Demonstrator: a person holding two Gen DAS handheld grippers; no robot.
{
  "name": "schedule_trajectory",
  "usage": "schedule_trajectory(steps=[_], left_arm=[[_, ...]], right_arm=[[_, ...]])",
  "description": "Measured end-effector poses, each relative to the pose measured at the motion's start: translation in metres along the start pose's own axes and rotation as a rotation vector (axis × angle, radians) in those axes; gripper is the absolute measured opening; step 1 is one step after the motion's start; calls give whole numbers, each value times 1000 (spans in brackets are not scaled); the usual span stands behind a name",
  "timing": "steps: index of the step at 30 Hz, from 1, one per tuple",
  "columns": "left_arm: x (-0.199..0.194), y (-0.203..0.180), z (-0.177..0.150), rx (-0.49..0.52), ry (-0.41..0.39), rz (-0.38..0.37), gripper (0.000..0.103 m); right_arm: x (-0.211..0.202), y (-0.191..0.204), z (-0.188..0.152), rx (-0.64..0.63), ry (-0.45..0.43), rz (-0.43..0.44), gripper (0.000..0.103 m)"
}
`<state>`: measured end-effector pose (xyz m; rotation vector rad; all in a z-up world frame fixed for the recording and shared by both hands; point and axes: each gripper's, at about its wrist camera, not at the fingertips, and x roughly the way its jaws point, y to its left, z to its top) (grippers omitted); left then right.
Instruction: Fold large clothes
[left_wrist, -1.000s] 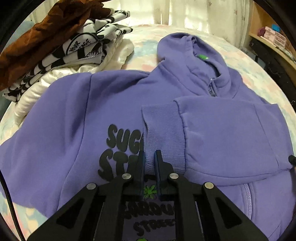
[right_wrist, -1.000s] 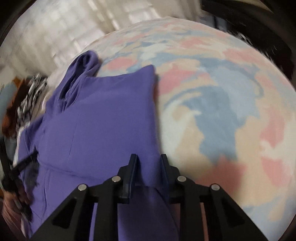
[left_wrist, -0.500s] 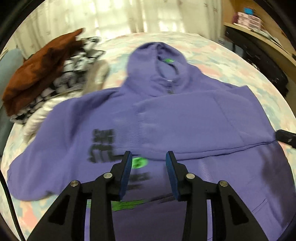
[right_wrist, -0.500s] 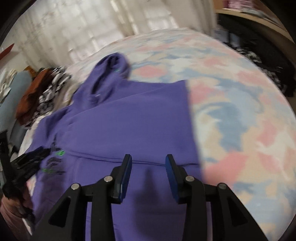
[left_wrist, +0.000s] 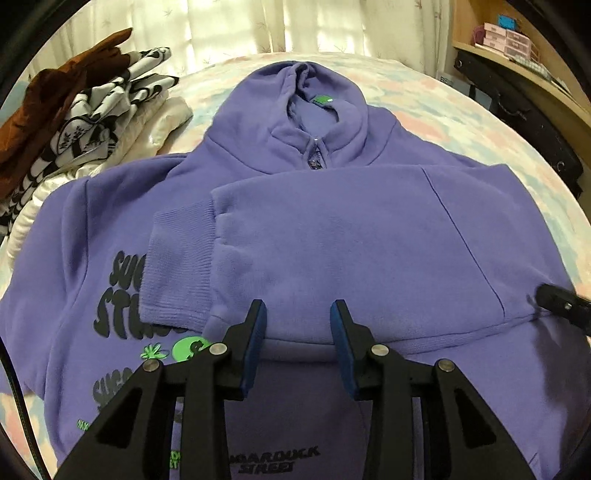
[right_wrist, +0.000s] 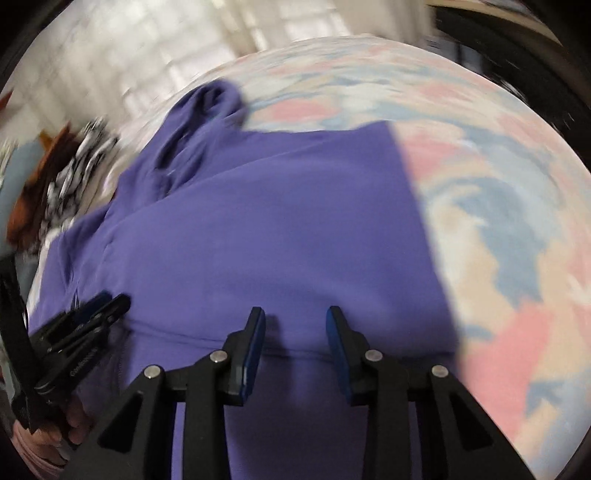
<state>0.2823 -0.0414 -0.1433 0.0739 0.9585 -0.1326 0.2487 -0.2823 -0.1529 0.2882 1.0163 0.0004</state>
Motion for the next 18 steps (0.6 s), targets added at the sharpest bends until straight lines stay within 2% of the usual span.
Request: schedule_trajectory(steps=[3, 5, 6, 7, 10, 14, 18], left_arm=[[-13, -4, -3, 0, 5, 19, 36], [-26, -8, -10, 5, 6, -4, 36], [-38, -12, -16, 12, -3, -19, 36], [-48, -14, -22, 19, -14, -24, 36], [-87, -25, -45, 54, -63, -33, 36], [-129, -30, -70, 41, -96, -39, 50], [-166, -25, -96, 22, -117, -27, 50]], right_arm=[[-12, -25, -6, 108, 1, 61, 33], [-21, -29, -13, 140, 14, 69, 37], [-25, -28, -18, 149, 30, 44, 38], [-30, -25, -24, 150, 39, 27, 38], [-45, -14, -40, 129, 41, 56, 38], [-74, 6, -65, 90, 10, 69, 38], [-95, 22, -86, 76, 5, 107, 39]])
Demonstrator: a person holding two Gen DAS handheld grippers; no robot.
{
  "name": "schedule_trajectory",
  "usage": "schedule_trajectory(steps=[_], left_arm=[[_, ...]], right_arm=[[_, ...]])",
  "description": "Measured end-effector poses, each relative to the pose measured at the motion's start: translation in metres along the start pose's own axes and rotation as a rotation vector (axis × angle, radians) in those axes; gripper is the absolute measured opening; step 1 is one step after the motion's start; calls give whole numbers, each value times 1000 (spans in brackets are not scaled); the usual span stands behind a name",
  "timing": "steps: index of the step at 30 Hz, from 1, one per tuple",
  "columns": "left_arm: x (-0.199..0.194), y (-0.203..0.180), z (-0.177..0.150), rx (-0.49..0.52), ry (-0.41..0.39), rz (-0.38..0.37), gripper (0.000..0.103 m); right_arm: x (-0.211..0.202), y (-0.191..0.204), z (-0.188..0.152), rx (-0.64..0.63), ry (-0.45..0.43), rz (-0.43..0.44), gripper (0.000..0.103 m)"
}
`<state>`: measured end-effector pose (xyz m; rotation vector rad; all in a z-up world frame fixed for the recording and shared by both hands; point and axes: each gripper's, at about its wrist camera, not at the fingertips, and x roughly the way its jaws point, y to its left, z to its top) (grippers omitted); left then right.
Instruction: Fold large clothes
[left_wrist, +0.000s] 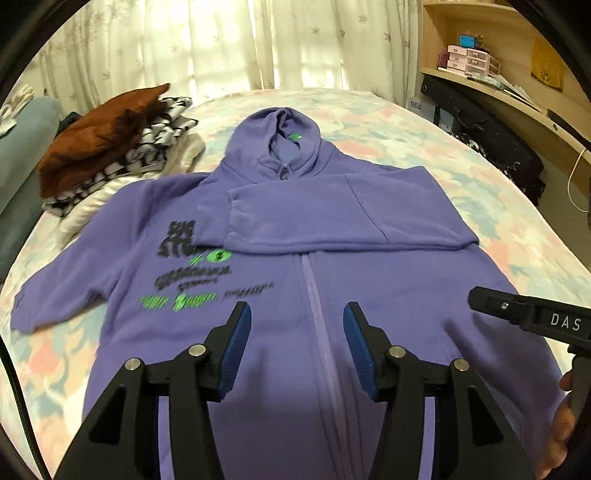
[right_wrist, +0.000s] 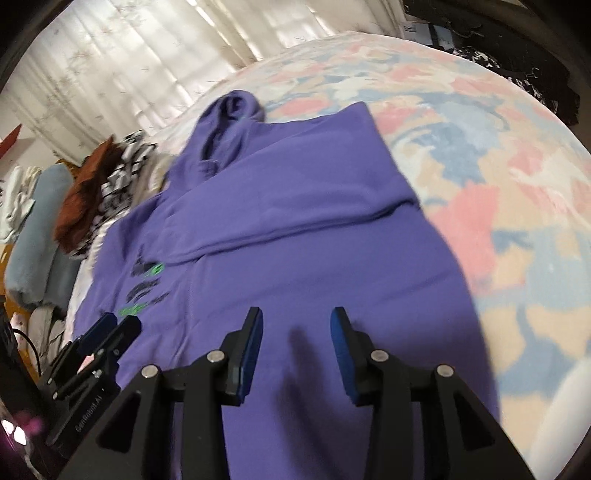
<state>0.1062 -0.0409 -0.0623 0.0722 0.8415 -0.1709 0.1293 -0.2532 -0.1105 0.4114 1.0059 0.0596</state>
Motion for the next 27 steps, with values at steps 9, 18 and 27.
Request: schedule_trajectory(steps=[9, 18, 27], left_arm=[[-47, 34, -37, -38, 12, 51, 56], [-86, 103, -56, -159, -19, 87, 64], [-110, 179, -61, -255, -43, 149, 64]], right_arm=[[-28, 42, -43, -114, 15, 0, 42], [-35, 91, -66, -211, 24, 1, 47], [-33, 180, -85, -411, -8, 5, 58]])
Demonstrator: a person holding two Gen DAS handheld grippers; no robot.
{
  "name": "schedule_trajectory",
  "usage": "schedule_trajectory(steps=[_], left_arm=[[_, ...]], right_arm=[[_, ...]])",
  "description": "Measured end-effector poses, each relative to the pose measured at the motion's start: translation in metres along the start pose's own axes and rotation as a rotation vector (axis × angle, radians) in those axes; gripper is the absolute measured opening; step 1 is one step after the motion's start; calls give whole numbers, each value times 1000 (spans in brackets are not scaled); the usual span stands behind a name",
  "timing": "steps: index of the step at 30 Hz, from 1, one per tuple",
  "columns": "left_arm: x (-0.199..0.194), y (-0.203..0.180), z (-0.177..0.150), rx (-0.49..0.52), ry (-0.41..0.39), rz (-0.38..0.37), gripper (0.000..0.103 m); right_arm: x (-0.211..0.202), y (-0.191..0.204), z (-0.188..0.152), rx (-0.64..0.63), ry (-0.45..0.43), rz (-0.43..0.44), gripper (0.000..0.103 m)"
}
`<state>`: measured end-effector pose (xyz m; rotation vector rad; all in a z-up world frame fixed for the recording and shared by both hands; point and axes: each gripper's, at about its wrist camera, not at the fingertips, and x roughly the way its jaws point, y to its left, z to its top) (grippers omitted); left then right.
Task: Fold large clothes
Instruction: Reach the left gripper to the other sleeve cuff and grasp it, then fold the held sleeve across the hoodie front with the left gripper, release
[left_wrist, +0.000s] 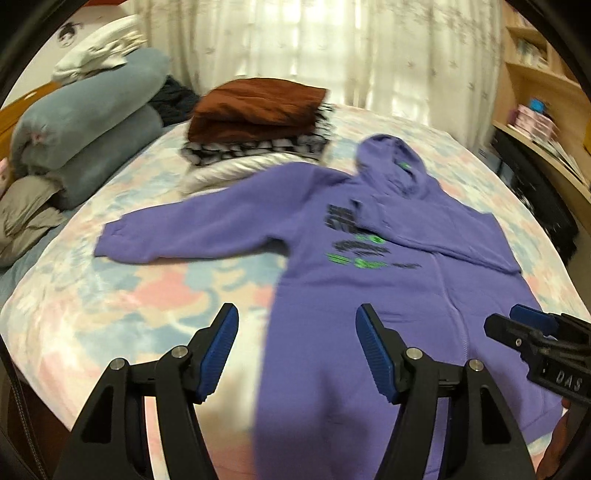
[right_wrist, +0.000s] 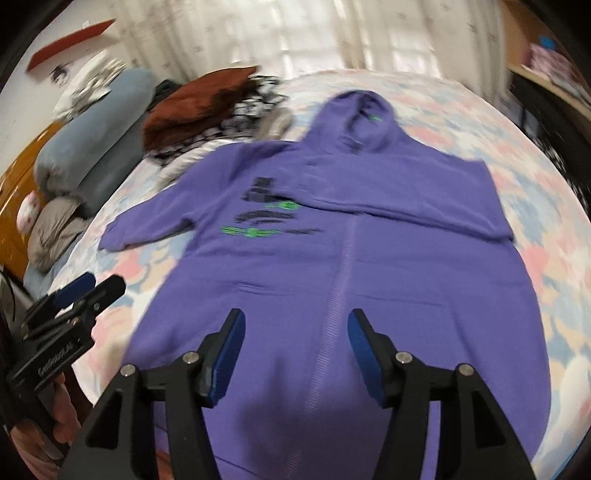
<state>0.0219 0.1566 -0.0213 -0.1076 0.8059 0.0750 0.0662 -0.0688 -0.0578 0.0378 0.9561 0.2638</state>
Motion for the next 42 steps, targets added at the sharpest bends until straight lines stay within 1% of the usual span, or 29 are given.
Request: schedule_trajectory(steps=[3, 6, 11, 14, 17, 20, 24, 26, 28, 30, 31, 32, 35, 37, 39, 40, 41, 42], left_arm=[[4, 25, 7, -38, 15, 11, 64], [10, 47, 10, -71, 24, 1, 64], [32, 84, 13, -129, 47, -3, 64], [52, 110, 13, -193, 77, -28, 64], [73, 141, 9, -280, 97, -68, 64], [98, 173, 7, -358, 104, -106, 64], [130, 208, 8, -450, 101, -133, 64], [147, 224, 11, -498, 101, -143, 64], [170, 246, 11, -582, 123, -167, 64], [186, 262, 12, -639, 125, -207, 64], [193, 269, 15, -660, 118, -212, 64], [199, 274, 18, -670, 112, -214, 64], [218, 293, 25, -715, 81, -219, 62], [230, 305, 25, -775, 61, -255, 62], [236, 313, 25, -804, 26, -271, 58], [237, 313, 24, -807, 7, -265, 53], [239, 312, 23, -806, -10, -242, 40], [239, 312, 22, -807, -15, -214, 33]], right_arm=[[5, 34, 10, -70, -26, -4, 58], [14, 65, 19, -121, -40, 22, 58], [34, 101, 30, -165, -53, 44, 58], [50, 116, 39, -165, -65, 49, 58], [72, 127, 49, -148, -67, 60, 58], [91, 140, 58, -168, -84, 57, 58], [116, 156, 70, -197, -107, 71, 57], [129, 165, 75, -214, -111, 82, 53], [145, 175, 80, -237, -109, 91, 48], [162, 186, 84, -262, -93, 109, 41], [169, 190, 85, -272, -87, 116, 36], [179, 197, 88, -286, -78, 120, 34], [202, 212, 93, -303, -64, 124, 33], [216, 220, 96, -312, -58, 125, 33], [234, 225, 99, -313, -38, 128, 33], [240, 226, 99, -313, -28, 126, 32], [250, 226, 98, -306, 0, 122, 32], [256, 224, 96, -300, 20, 123, 32]])
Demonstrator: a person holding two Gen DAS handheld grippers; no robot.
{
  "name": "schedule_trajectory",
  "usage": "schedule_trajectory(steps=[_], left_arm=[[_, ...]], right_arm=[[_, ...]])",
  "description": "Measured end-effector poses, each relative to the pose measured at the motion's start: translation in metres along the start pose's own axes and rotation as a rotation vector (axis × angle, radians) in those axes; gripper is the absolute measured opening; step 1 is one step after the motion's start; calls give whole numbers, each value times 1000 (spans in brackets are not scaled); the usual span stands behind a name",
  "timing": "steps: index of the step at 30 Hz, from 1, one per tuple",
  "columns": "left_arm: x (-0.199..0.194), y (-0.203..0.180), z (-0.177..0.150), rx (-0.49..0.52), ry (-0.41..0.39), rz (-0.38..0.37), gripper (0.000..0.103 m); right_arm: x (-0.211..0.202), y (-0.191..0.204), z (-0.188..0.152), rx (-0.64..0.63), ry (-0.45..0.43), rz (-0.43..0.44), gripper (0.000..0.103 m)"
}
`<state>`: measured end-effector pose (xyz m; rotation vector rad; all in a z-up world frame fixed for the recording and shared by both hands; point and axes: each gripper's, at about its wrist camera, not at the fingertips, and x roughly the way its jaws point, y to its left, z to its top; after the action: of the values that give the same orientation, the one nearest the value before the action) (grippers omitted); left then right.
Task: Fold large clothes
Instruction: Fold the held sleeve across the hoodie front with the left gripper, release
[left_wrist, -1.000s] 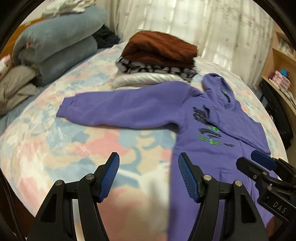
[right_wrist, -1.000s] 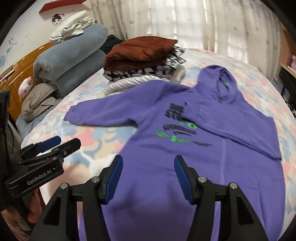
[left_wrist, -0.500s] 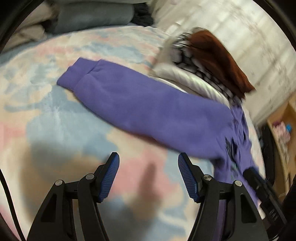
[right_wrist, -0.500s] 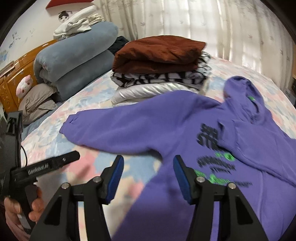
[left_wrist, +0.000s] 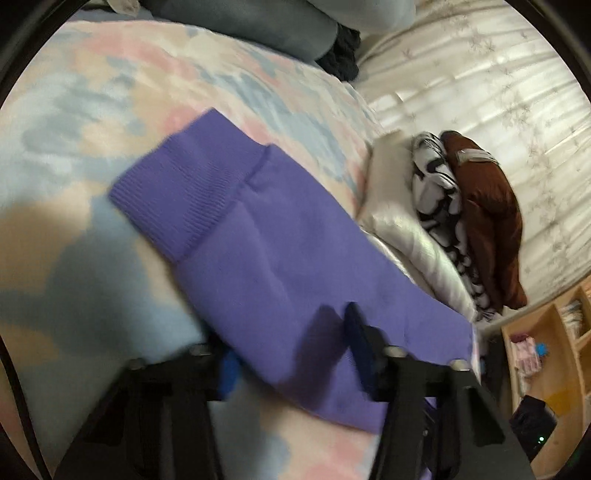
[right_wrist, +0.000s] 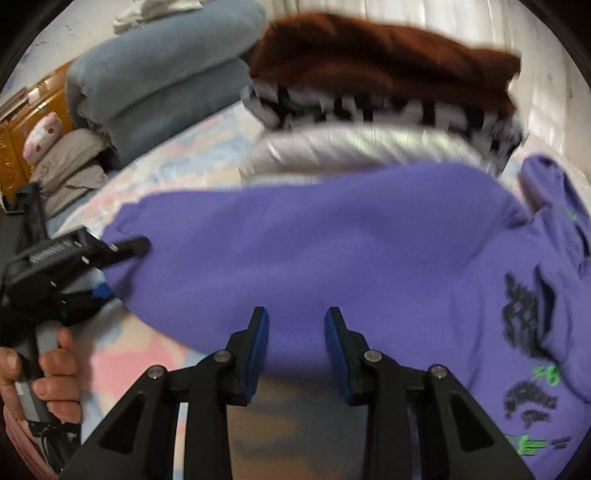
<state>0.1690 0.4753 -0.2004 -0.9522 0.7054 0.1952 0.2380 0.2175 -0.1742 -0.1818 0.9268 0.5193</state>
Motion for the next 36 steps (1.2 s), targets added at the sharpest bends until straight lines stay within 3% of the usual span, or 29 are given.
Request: schedule_trajectory(steps=[2, 5, 12, 17, 24, 28, 33, 36], left_arm=[[2, 3, 0, -23, -22, 17, 15], [3, 7, 1, -39, -42, 14, 8], [-11, -9, -1, 31, -66, 93, 4], [-49, -53, -11, 134, -96, 132, 4], [-109, -169, -40, 372, -161, 168, 4], [-131, -259, -73, 528, -170, 113, 4], [-119, -359, -150, 706, -86, -8, 5], [-85, -395, -207, 810, 10, -13, 12]], right_arm=[[5, -3, -4, 9, 7, 8, 32], [3, -3, -6, 11, -1, 13, 32], [-17, -16, -6, 71, 15, 47, 32], [-81, -40, -20, 118, -58, 47, 32], [-166, -110, -65, 209, -105, -43, 32], [-210, -157, -93, 298, -150, -90, 32], [-259, -207, -124, 394, -206, -129, 32], [-277, -230, -142, 446, -217, -144, 32]])
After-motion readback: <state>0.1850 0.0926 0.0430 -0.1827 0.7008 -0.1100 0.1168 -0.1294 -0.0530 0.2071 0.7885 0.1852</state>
